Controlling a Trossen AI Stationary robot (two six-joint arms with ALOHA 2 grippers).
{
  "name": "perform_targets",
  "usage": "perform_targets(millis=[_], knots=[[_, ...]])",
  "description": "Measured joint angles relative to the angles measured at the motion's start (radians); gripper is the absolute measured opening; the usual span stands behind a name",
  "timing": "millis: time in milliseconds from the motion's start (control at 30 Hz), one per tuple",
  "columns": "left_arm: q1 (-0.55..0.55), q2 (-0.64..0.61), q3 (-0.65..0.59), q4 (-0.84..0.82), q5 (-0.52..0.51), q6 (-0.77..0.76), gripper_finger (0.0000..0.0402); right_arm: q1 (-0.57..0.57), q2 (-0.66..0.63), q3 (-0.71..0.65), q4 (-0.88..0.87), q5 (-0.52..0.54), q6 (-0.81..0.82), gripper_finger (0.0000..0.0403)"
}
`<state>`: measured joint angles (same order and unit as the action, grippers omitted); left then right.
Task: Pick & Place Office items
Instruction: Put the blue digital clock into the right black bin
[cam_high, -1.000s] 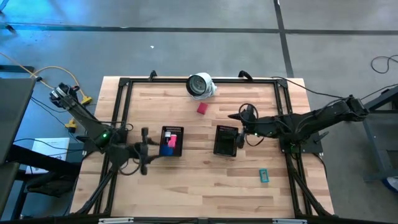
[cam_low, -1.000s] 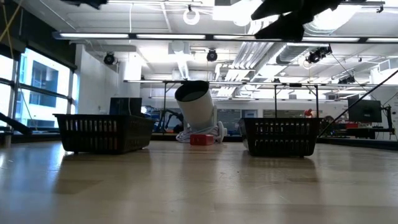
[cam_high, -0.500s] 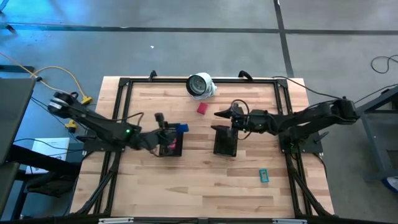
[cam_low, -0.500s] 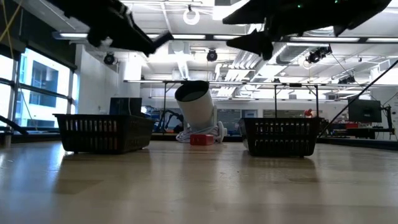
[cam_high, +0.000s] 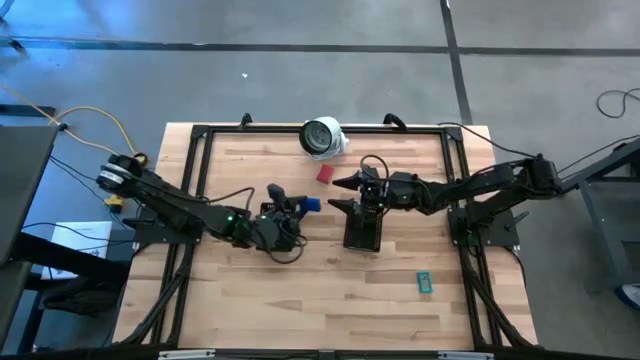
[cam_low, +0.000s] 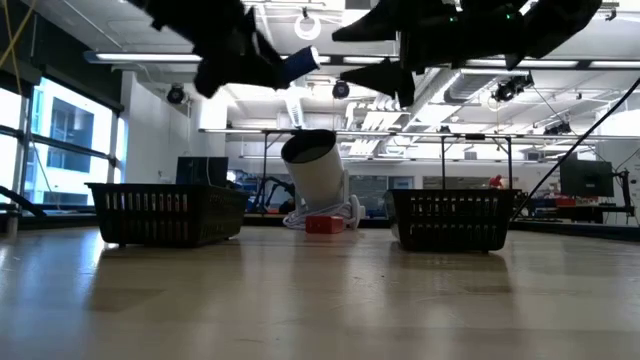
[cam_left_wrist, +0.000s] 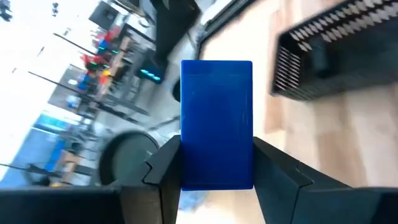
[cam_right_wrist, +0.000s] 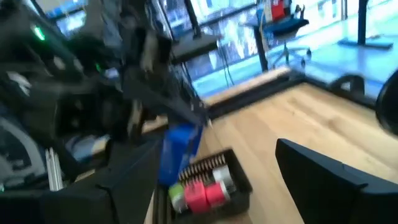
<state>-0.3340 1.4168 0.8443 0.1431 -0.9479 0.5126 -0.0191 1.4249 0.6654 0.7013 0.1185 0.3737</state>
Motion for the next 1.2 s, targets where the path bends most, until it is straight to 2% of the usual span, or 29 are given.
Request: perform_targets(millis=[233,333,533,867,1200], knots=[[0.0,0.022,0.04,-0.006,-0.093,0.128,0.0148,-0.001,0.001,0.007,-0.005,-0.012,0.015,0.0309],[0.006,0.033,0.046,-0.003,-0.101,0.162,0.0148,-0.001,0.002,0.007,0.0,-0.013,0.015,0.0309],[0.028,0.041,0.046,0.021,-0.102,0.18,0.0148,-0.001,0.04,0.012,0.035,-0.014,0.016,0.0309],[0.038,0.041,0.071,0.023,-0.091,0.205,0.0148,-0.003,0.15,0.109,0.041,-0.071,0.01,0.0309],[0.029,0.041,0.073,0.014,-0.091,0.201,0.0148,-0.003,0.158,0.126,0.035,-0.074,-0.011,0.0309]])
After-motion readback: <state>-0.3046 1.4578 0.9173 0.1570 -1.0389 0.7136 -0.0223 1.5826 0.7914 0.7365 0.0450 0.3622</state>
